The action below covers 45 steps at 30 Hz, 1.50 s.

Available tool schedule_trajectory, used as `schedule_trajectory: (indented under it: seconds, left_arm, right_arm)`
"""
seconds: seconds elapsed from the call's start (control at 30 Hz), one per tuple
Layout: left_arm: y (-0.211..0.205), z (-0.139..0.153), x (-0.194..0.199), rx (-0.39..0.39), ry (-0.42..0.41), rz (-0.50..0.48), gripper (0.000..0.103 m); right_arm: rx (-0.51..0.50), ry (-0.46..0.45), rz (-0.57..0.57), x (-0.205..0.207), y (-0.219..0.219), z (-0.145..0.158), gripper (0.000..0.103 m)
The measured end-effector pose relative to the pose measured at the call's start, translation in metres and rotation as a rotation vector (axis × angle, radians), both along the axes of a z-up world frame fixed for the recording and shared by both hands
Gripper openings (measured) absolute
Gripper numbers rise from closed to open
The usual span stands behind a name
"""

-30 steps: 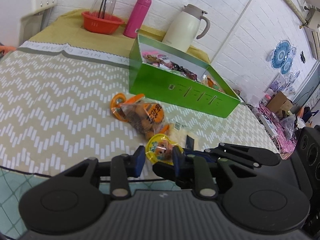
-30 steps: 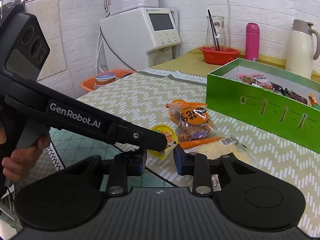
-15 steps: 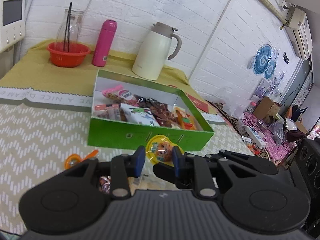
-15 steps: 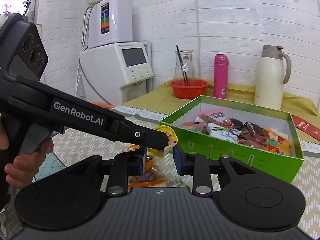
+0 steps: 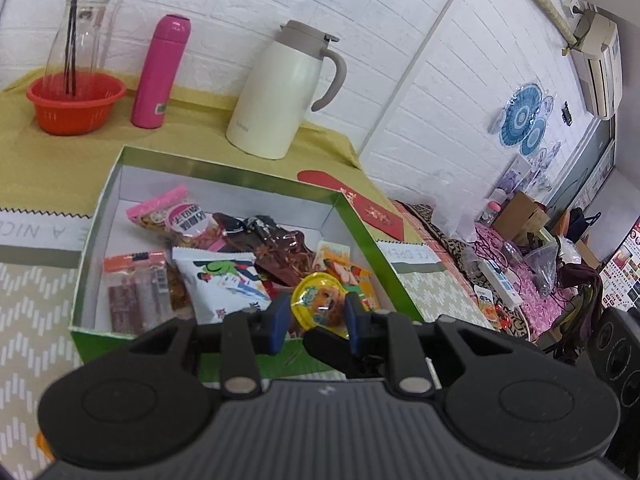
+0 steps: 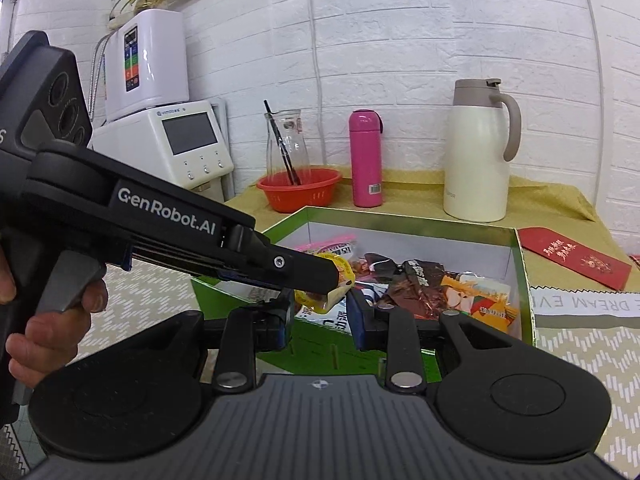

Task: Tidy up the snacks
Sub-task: 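Carry the yellow candy into the green box and open the left gripper, then move the left gripper to the white cracker pack and grasp it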

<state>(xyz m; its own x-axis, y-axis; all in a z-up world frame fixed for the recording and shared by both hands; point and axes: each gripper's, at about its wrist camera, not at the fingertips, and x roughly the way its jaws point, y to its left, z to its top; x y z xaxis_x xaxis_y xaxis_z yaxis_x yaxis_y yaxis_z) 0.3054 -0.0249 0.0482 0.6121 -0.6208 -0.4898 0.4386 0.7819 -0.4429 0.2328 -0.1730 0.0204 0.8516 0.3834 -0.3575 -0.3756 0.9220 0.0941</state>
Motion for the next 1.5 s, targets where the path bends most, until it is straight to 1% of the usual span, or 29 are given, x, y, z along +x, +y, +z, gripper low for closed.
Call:
schedule_trajectory:
  seconds: [0.23,0.27,0.3,0.33,0.37,0.4,0.43,0.5,0.6,0.67,0.7,0.83,0.97,1.03,1.17,1.37,1.43,1.5]
  left_arm:
    - [-0.013,-0.012,0.029,0.020,0.031,0.005,0.021]
    - [-0.014,-0.014,0.031,0.026,0.030,0.002,0.020]
    - [-0.014,-0.016,0.033,0.034,0.028,0.001,0.021]
    - [-0.014,-0.017,0.033,0.038,0.023,0.008,0.035]
    - [-0.013,-0.018,0.033,0.038,0.018,0.017,0.051]
    - [-0.011,-0.019,0.031,0.024,0.004,0.034,0.069]
    - [-0.007,-0.020,0.029,0.006,-0.009,0.053,0.069]
    - [-0.004,-0.021,0.028,-0.006,-0.014,0.071,0.073]
    - [-0.004,-0.019,0.023,0.040,-0.035,0.150,0.079]
    - [-0.003,-0.017,0.018,0.075,-0.063,0.183,0.096]
    - [-0.002,-0.015,0.014,0.084,-0.087,0.203,0.099]
    - [0.005,-0.006,0.001,0.093,-0.114,0.217,0.099]
    - [0.009,0.006,-0.020,0.139,-0.161,0.254,0.099]
    - [0.012,0.010,-0.032,0.135,-0.175,0.258,0.099]
    - [0.019,0.016,-0.057,0.112,-0.166,0.257,0.099]
    - [0.031,0.015,-0.099,0.149,-0.181,0.268,0.099]
    - [0.040,0.010,-0.113,0.149,-0.161,0.273,0.099]
    - [0.050,0.001,-0.126,0.145,-0.129,0.258,0.099]
  right_arm:
    - [0.001,0.033,-0.020,0.024,-0.006,-0.012,0.052]
    - [-0.002,0.035,-0.023,0.027,-0.006,-0.014,0.053]
    - [-0.004,0.034,-0.025,0.029,-0.006,-0.016,0.057]
    - [-0.009,0.032,-0.023,0.030,-0.006,-0.017,0.066]
    - [-0.016,0.032,-0.024,0.030,-0.006,-0.019,0.087]
    - [-0.019,0.019,-0.035,0.029,-0.006,-0.020,0.103]
    - [-0.018,-0.003,-0.050,0.027,-0.006,-0.021,0.103]
    - [-0.029,-0.030,-0.067,0.023,-0.006,-0.022,0.103]
    - [-0.012,-0.024,-0.076,0.023,-0.008,-0.023,0.103]
    - [-0.006,-0.010,-0.083,0.022,-0.009,-0.023,0.103]
    - [-0.009,-0.006,-0.083,0.020,-0.008,-0.023,0.103]
    - [-0.021,-0.006,-0.082,0.011,-0.005,-0.020,0.103]
    - [-0.010,-0.008,-0.084,-0.002,-0.002,-0.014,0.103]
    - [-0.006,-0.011,-0.083,-0.010,-0.001,-0.012,0.103]
    - [0.002,0.002,-0.090,-0.026,0.002,-0.010,0.103]
    - [0.016,0.041,-0.077,-0.053,0.011,-0.016,0.103]
    - [0.008,0.078,-0.072,-0.060,0.014,-0.022,0.103]
    - [0.003,0.114,-0.071,-0.069,0.017,-0.029,0.103]
